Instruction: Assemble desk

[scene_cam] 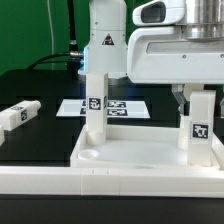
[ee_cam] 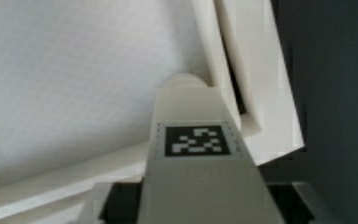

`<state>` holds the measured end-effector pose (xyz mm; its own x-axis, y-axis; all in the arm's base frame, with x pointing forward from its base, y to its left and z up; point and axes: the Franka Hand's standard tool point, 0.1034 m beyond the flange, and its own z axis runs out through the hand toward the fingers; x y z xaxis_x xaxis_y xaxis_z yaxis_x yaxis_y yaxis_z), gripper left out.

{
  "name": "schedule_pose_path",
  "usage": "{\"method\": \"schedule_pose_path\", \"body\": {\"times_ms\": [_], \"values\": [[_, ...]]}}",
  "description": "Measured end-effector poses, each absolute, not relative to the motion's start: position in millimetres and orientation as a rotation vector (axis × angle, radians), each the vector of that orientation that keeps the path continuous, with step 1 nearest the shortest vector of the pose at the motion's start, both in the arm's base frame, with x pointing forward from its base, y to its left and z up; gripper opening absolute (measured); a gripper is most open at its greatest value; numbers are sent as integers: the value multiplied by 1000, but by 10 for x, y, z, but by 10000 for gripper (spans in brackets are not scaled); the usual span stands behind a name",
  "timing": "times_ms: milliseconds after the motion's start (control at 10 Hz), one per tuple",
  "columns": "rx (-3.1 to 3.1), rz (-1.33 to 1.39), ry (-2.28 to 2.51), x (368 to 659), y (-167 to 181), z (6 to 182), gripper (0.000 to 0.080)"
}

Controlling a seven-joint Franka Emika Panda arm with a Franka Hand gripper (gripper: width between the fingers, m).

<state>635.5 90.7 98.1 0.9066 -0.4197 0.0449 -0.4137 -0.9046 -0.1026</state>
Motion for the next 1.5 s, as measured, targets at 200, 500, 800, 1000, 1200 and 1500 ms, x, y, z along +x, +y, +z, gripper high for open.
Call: {"method": "schedule_pose_path", "body": {"times_ms": [200, 500, 800, 1000, 1200, 1500], "values": [[-2895, -87, 936, 6354, 912, 979, 290], [-2712, -54, 1363, 6345, 930, 978, 290], [-2537, -26, 1646, 6341, 949, 975, 290], [-2525, -24, 1665, 6341, 952, 975, 296], [-2570, -24, 1602, 6331, 952, 962, 519], [-2775, -22, 1263, 6302, 956, 955, 642]]}}
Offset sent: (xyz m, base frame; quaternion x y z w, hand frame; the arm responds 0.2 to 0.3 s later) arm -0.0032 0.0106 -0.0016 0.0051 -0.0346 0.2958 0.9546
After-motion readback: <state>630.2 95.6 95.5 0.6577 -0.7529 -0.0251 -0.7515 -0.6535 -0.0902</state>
